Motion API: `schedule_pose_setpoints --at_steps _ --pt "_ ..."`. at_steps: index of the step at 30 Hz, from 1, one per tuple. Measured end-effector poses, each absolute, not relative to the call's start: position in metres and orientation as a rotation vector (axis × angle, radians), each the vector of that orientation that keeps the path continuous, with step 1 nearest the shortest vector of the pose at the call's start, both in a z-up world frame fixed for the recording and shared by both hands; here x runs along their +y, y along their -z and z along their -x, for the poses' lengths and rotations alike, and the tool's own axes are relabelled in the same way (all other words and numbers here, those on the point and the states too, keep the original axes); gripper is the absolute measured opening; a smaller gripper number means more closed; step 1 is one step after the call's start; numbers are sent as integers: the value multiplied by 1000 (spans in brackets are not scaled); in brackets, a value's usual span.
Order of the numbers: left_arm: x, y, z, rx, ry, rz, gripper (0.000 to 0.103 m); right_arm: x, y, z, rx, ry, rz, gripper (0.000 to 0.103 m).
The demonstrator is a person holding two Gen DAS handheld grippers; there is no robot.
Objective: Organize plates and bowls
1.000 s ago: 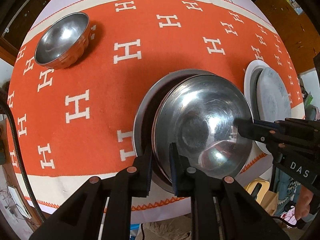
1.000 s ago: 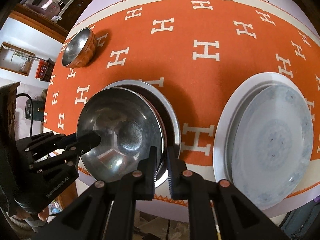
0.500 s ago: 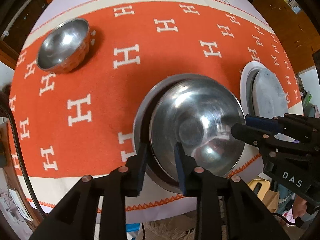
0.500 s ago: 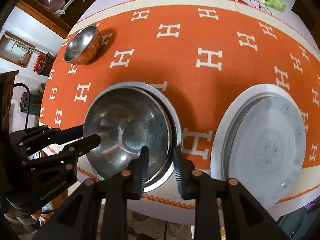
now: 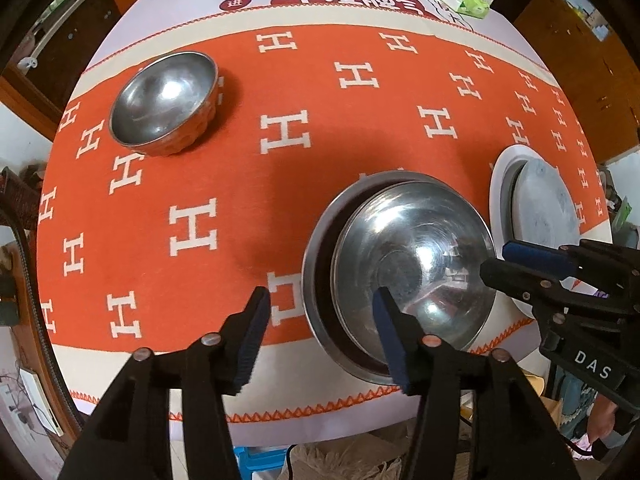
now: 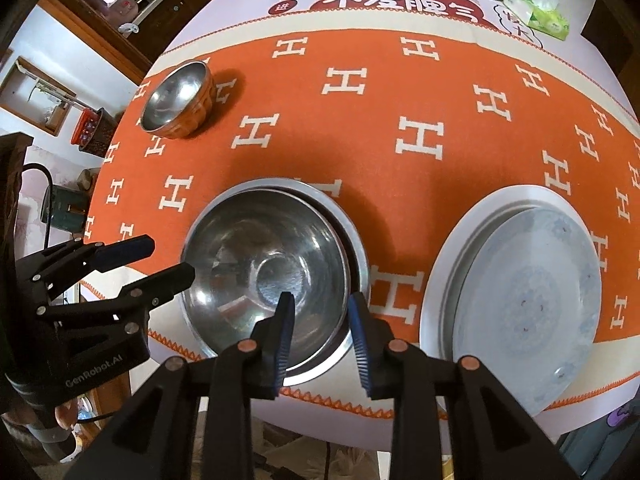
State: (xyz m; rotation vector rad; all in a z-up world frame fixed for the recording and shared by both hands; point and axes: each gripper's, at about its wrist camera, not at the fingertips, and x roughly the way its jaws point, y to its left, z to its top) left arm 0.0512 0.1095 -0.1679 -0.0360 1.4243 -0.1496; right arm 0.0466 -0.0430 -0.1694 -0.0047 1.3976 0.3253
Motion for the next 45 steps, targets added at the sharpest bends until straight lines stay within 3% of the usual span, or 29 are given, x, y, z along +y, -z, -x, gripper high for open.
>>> schedule_pose_setpoints --at_steps 6,11,30,45 --pt "117 158 -51 1398 141 55 66 -41 156 -47 1369 -342 7 28" --pt "126 147 -54 1381 141 83 80 -37 143 -50 1336 -355 12 28" --pt "229 85 -103 1179 -47 155 81 -2 89 -127 1227 -412 2 28" --pt "290 145 -174 1223 -124 258 81 79 146 -212 1367 -475 -99 28"
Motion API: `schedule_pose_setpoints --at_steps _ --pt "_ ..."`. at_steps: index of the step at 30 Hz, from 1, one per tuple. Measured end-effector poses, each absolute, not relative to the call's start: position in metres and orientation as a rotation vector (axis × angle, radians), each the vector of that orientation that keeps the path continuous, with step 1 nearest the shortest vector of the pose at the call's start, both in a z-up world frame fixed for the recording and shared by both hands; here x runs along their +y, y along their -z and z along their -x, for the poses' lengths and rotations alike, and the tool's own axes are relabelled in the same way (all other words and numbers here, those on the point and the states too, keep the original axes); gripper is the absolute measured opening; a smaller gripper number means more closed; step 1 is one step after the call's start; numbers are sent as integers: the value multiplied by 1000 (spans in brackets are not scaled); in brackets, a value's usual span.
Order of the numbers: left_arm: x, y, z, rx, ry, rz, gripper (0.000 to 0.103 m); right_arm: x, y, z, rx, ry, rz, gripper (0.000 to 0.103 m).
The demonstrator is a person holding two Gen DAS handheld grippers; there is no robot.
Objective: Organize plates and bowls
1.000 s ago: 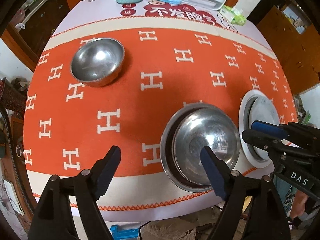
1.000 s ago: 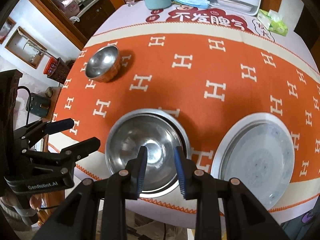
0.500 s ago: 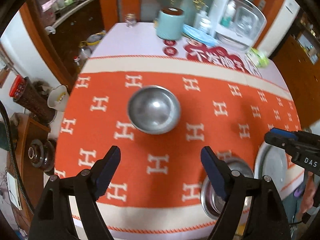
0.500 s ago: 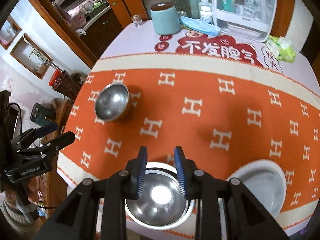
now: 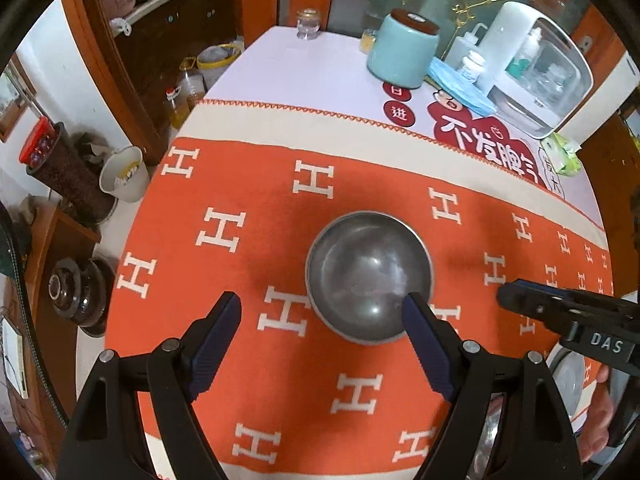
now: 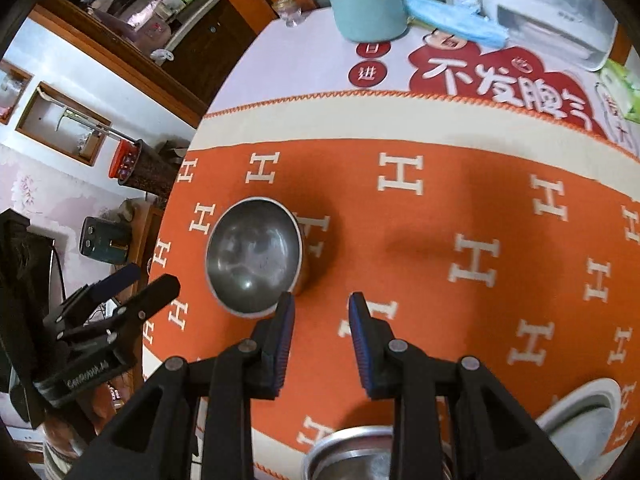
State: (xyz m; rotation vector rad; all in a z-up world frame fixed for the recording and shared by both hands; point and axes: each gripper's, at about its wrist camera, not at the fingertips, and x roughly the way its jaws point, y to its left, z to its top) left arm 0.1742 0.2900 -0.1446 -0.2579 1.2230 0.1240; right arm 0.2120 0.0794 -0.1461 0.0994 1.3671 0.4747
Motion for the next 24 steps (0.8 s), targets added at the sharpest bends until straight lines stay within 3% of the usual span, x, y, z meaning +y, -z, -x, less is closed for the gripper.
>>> schedule_pose_setpoints --at_steps 18,20,23,24 --pt "311 207 -213 1315 -99 313 80 114 203 -246 1471 -449 -105 28" --pt "310 210 -215 1323 -85 300 79 116 205 -247 1479 -450 -102 28" --pt "304 216 -218 1345 -54 279 69 121 209 -247 1491 -459 -91 28" --pt "302 219 -218 1355 -40 276 62 123 210 -248 1498 -465 -86 28"
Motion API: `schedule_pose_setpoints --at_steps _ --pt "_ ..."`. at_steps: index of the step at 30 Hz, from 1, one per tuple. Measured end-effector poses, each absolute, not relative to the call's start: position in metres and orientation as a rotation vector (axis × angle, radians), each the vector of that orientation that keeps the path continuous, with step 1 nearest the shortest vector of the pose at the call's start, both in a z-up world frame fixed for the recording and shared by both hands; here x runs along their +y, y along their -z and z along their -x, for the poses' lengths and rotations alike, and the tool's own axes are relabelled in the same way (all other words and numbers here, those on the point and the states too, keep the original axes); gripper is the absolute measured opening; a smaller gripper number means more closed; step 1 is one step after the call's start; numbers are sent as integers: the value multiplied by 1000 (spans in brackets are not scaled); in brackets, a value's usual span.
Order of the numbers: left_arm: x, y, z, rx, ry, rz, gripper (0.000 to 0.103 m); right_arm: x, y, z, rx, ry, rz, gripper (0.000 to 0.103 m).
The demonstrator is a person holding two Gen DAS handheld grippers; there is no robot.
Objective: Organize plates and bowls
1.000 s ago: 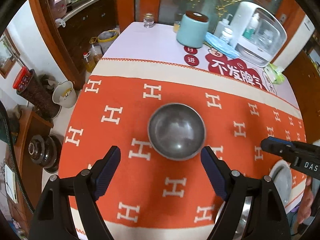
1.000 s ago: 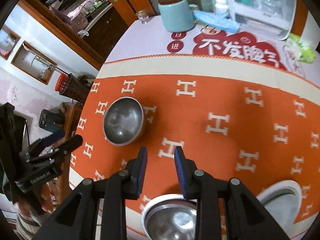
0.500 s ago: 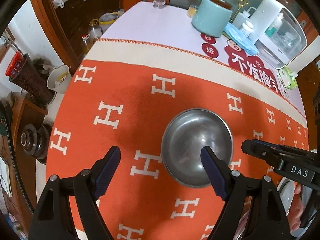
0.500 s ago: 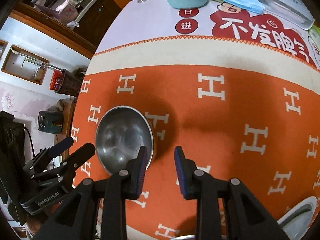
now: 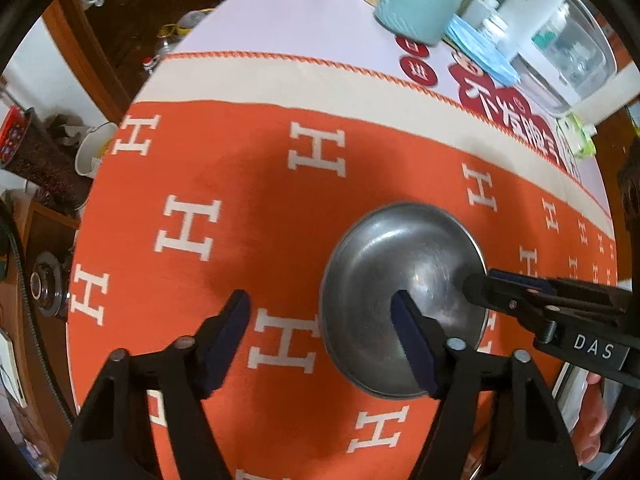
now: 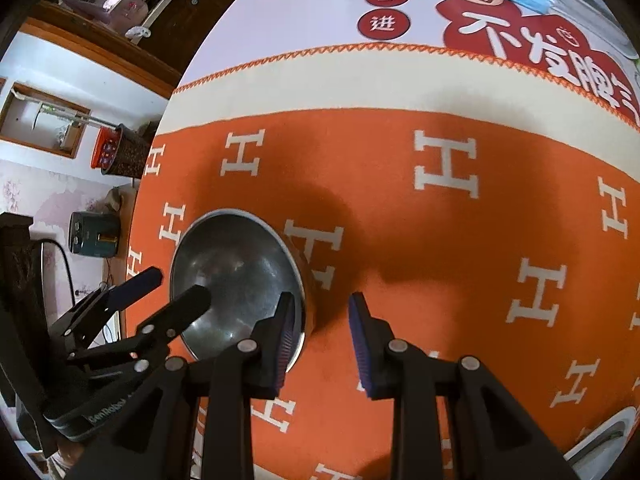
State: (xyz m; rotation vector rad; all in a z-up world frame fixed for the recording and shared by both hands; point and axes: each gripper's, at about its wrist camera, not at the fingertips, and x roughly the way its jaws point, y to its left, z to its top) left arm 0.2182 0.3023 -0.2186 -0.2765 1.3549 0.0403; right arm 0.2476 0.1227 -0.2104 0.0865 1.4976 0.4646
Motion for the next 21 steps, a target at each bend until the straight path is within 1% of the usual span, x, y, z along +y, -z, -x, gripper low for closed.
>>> schedule_pose_setpoints --at_steps 1,2,3,4,5,6,21 --pt "300 222 -219 1369 -23 277 50 124 212 -248 1505 -469 -82 28" --pt "299 225 -219 1383 -9 279 43 125 213 -247 1507 -473 -78 26" --pt "297 228 -219 1395 2 283 30 127 214 -247 1507 -478 -71 19" --pt "296 231 -219 1405 8 284 17 127 214 -247 1509 -481 -66 15" --pt "296 233 -219 1410 5 280 14 128 215 -246 1513 -491 -66 10" --pt "296 234 -219 1412 0 280 11 129 215 -246 1513 -497 -66 9" --pt "296 227 -210 1392 9 282 9 128 206 -241 1481 -487 -47 7"
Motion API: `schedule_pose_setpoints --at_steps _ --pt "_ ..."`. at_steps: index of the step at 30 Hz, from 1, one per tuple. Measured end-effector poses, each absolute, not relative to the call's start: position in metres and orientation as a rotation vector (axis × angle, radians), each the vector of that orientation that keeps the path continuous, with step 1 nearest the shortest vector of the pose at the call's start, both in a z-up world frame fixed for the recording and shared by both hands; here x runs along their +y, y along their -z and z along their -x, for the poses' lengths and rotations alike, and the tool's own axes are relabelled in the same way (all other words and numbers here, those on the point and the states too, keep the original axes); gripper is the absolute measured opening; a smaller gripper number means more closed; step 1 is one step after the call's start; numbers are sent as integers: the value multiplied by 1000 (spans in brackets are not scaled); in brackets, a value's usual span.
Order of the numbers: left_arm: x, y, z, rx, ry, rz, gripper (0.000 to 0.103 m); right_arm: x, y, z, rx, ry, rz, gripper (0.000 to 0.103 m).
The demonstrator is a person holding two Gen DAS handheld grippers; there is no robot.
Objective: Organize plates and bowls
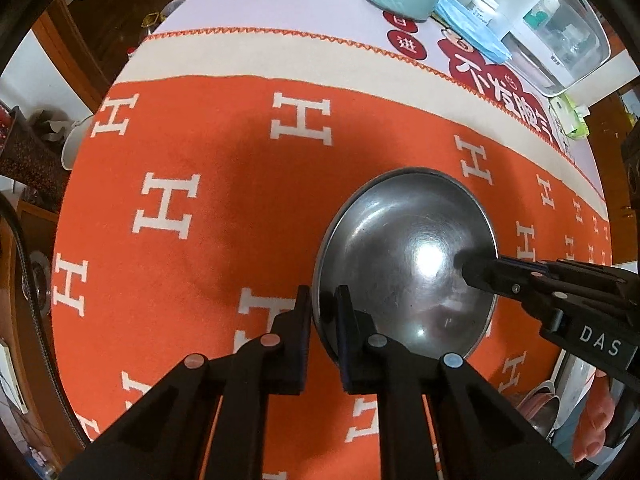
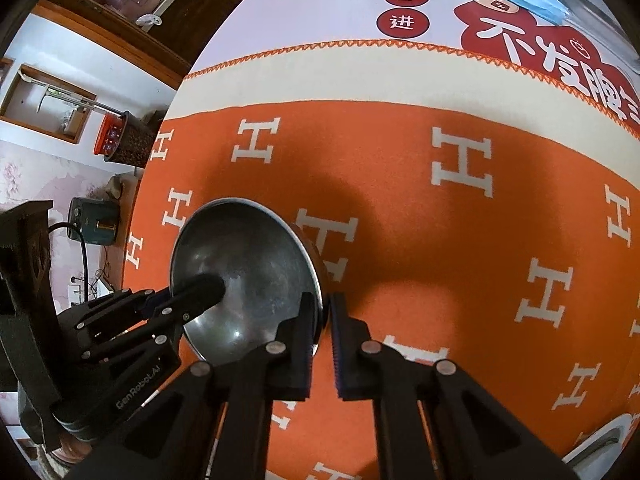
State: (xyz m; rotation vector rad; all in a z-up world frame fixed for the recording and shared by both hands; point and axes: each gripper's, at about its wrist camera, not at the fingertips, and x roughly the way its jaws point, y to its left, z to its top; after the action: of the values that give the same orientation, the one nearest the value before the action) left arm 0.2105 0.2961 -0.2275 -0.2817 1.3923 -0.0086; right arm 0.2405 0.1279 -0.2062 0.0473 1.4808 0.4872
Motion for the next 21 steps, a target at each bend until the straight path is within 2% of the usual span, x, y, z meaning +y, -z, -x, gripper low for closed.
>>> schedule_pose_setpoints --at_steps 21 --pt "243 130 -168 1241 65 218 9 68 132 -190 1333 -479 -133 5"
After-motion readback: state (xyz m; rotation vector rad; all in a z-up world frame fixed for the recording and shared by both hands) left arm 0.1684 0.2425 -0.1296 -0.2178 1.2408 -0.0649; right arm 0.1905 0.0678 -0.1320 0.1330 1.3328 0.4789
